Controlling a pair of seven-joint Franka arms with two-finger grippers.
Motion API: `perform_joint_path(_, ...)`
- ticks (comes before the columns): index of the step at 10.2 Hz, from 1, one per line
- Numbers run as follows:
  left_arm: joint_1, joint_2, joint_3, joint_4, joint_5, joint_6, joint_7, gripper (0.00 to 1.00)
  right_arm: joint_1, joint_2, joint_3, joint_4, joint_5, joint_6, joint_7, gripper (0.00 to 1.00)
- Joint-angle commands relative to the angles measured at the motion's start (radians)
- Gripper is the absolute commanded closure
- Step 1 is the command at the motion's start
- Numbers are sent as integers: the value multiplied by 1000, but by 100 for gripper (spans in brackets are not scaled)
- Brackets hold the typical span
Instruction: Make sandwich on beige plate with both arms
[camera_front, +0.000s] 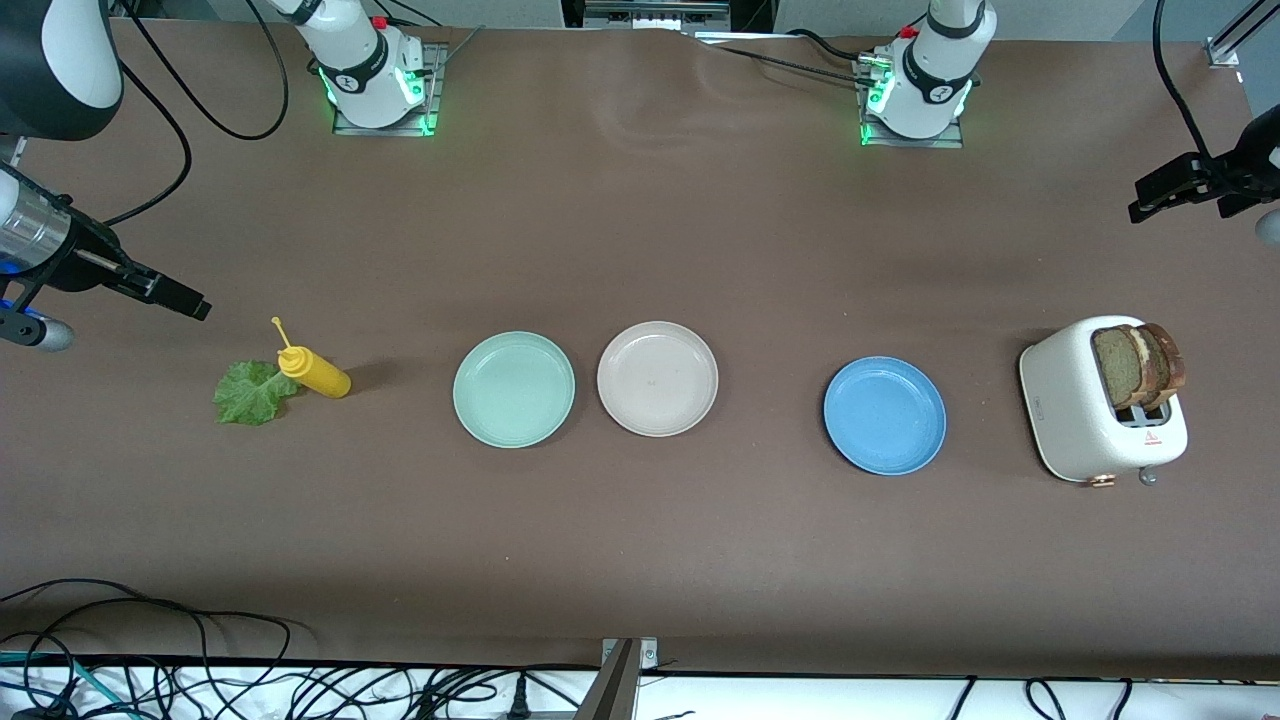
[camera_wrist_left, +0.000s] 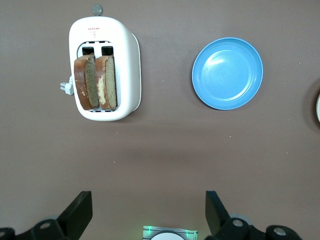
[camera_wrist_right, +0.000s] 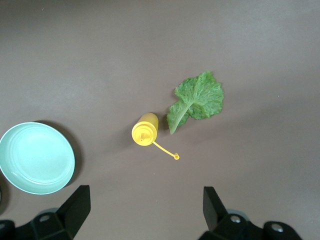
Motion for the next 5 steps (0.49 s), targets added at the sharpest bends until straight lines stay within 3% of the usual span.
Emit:
perform_joint_path(1,8,-7,-5,-5,-2,-3,4,0,-1,8,-1,22,12,-18,10,0)
perform_joint_path(5,14,-1,-5,-5,-2,-3,4,0,-1,8,-1,22,12,-17,10,0)
